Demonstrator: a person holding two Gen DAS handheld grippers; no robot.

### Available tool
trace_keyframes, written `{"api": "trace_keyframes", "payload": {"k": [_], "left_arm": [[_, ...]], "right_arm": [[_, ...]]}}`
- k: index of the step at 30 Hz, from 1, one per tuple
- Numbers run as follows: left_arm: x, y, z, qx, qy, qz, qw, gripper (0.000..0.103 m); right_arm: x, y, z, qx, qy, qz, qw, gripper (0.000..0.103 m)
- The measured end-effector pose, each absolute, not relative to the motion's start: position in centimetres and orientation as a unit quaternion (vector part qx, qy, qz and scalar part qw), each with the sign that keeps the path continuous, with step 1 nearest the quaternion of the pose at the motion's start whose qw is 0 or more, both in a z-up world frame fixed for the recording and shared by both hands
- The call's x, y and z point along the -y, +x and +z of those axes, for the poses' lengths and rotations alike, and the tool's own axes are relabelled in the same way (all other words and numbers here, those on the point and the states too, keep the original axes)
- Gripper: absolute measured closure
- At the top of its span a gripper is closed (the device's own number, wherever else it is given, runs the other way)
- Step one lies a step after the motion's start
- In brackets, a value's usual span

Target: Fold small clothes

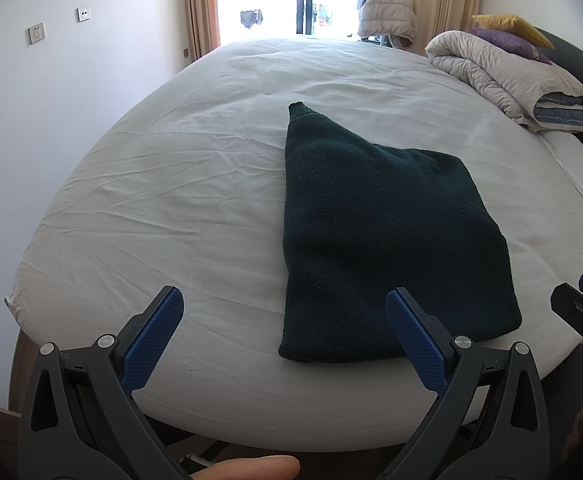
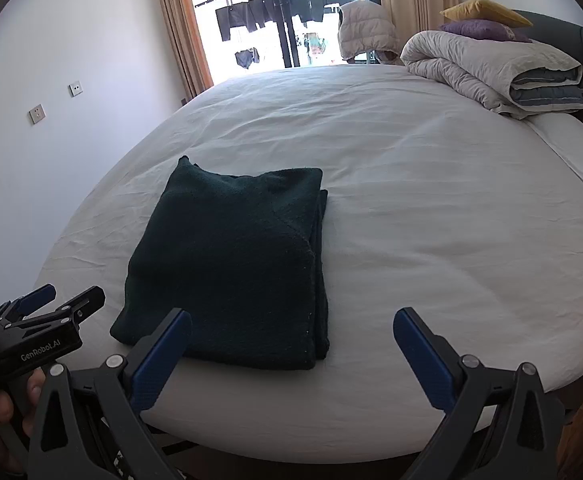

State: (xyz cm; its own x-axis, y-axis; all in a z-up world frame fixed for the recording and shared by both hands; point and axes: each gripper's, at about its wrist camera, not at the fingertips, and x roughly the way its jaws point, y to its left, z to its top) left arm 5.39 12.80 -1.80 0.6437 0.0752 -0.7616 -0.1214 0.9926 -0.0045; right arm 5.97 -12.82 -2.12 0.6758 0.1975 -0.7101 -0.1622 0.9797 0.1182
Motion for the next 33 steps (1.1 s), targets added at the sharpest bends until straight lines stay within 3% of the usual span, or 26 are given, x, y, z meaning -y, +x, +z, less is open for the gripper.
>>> {"api": "trace_keyframes", "payload": {"k": [33], "left_arm": [[-12.85, 5.73, -2.26, -0.425, -0.027, 0.052, 0.903, 0.000]], "right_arm": [[12.62, 5.92, -2.39, -0.394, 0.024, 0.099, 0.913, 0.000]]}}
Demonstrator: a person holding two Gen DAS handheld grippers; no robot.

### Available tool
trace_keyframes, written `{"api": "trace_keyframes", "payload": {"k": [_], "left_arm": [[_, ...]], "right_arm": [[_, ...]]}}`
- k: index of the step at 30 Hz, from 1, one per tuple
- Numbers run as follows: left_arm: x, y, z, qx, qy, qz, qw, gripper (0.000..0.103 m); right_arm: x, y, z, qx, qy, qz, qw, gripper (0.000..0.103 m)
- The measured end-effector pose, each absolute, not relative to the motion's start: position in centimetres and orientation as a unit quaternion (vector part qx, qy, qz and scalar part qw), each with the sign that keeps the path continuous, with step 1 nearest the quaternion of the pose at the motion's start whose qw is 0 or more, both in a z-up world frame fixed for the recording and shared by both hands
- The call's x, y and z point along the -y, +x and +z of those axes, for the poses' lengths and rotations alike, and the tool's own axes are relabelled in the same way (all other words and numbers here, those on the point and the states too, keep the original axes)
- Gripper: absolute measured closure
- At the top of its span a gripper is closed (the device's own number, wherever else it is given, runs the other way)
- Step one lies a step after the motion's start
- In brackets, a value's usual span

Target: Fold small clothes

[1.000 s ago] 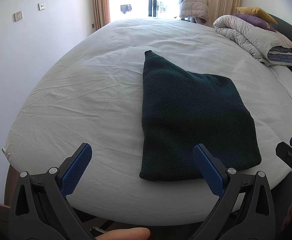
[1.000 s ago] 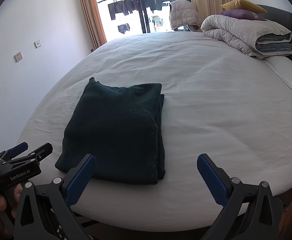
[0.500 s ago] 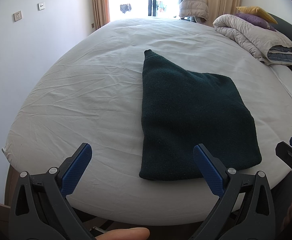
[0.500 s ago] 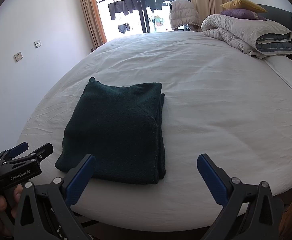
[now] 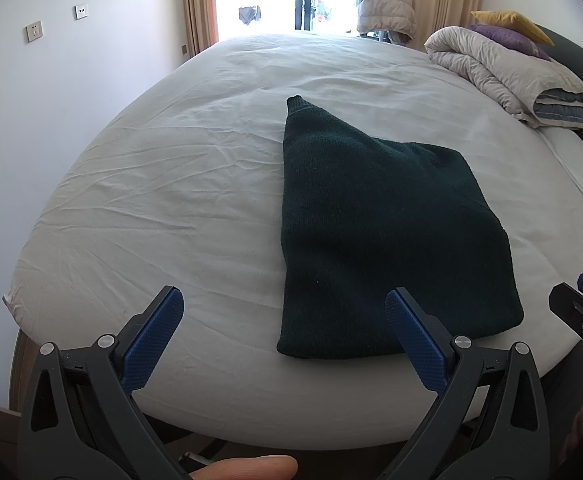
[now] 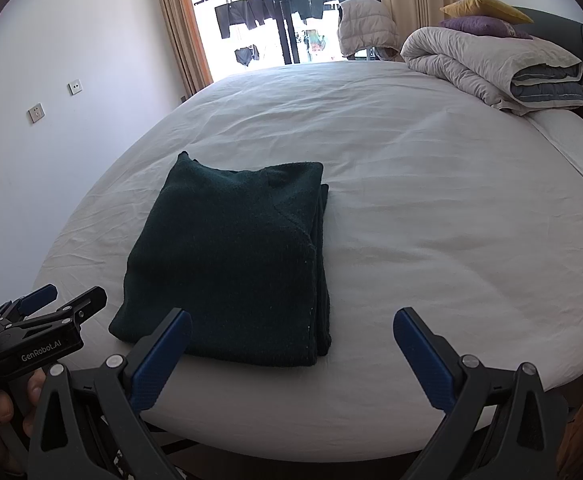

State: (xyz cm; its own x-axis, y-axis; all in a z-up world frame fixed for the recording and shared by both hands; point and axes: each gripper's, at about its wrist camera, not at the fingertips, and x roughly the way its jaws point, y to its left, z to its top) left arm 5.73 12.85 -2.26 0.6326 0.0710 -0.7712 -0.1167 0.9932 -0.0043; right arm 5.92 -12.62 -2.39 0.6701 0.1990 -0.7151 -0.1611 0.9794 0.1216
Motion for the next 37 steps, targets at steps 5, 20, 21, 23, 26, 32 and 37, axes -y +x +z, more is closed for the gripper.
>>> {"api": "trace_keyframes", "payload": {"k": [5, 20, 21, 23, 26, 32, 37], "left_arm": [[-12.82, 5.71, -2.27, -0.426, -0.027, 0.052, 0.903, 0.000], [-12.76, 5.70, -2.33, -0.427, -0.026, 0.051, 0.902, 0.000], [-12.76, 5.70, -2.36, -0.427, -0.026, 0.050, 0.902, 0.000], [-12.74, 5.75, -2.45, -0.429, -0.026, 0.049, 0.902, 0.000], [-12.69, 5.75, -2.55, -0.430, -0.025, 0.049, 0.901, 0.000], [-12.83, 5.99, -2.80, -0.433, -0.025, 0.047, 0.900, 0.000], [-12.88, 6.02, -2.81, -0.433, -0.025, 0.048, 0.900, 0.000]], "right_arm": [[12.59, 5.86, -2.52, -0.395, 0.025, 0.099, 0.913, 0.000], [12.54, 5.83, -2.57, -0.395, 0.025, 0.099, 0.913, 0.000], [12.56, 5.87, -2.55, -0.395, 0.025, 0.099, 0.913, 0.000], [12.54, 5.85, -2.68, -0.396, 0.026, 0.100, 0.912, 0.000], [12.43, 5.86, -2.86, -0.397, 0.027, 0.101, 0.912, 0.000], [12.41, 5.90, -2.98, -0.399, 0.028, 0.102, 0.911, 0.000], [12.50, 5.93, -3.18, -0.400, 0.032, 0.103, 0.910, 0.000]]}}
